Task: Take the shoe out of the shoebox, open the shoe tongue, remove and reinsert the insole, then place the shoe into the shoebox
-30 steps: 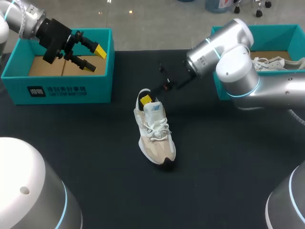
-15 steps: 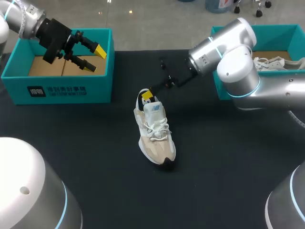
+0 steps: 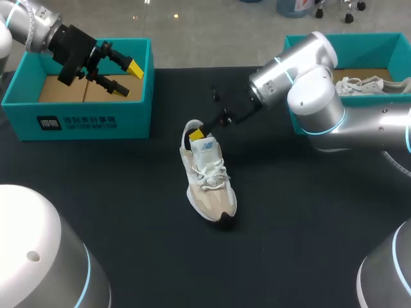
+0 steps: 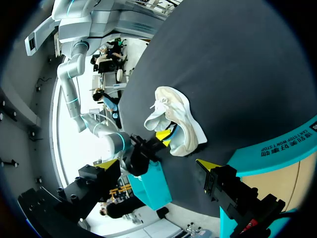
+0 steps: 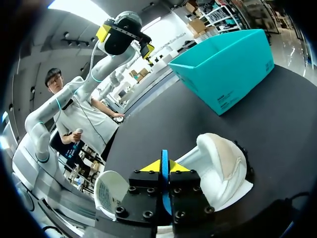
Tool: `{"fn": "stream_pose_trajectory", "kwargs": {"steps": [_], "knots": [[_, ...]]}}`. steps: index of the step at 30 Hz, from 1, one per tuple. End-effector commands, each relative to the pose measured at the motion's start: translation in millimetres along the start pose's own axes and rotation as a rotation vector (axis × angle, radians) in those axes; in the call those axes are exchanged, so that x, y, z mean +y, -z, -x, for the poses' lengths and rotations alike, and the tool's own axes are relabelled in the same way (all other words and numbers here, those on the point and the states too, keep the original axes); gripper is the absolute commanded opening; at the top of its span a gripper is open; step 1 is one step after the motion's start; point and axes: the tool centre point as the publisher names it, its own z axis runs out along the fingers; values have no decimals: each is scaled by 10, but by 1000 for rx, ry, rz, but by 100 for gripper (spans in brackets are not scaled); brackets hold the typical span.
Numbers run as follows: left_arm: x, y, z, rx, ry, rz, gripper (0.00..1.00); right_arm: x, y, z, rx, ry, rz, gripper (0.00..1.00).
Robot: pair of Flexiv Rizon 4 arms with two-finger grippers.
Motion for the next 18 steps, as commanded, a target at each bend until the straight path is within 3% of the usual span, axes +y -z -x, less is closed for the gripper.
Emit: {"fn": "stream_pose_trajectory", "kwargs": {"steps": [1, 2, 4, 9, 12, 18], "knots": [[-2, 4, 3, 3, -1, -1, 100, -6, -40, 19, -2, -7, -31, 0], [-2, 4, 3, 3, -1, -1, 100, -8, -40, 19, -5, -7, -34, 3], [-2, 4, 3, 3, -1, -1, 100, 14, -19, 14, -11, -1, -22, 38], [-2, 4, 3, 3, -1, -1, 100, 71, 31, -3, -31, 21, -19, 48], [-2, 4, 3, 3, -1, -1, 100, 113, 61, -35, -43, 37, -22, 71], [-2, 4, 3, 3, -1, -1, 100, 174, 117, -100, -64, 63, -29, 82]]}}
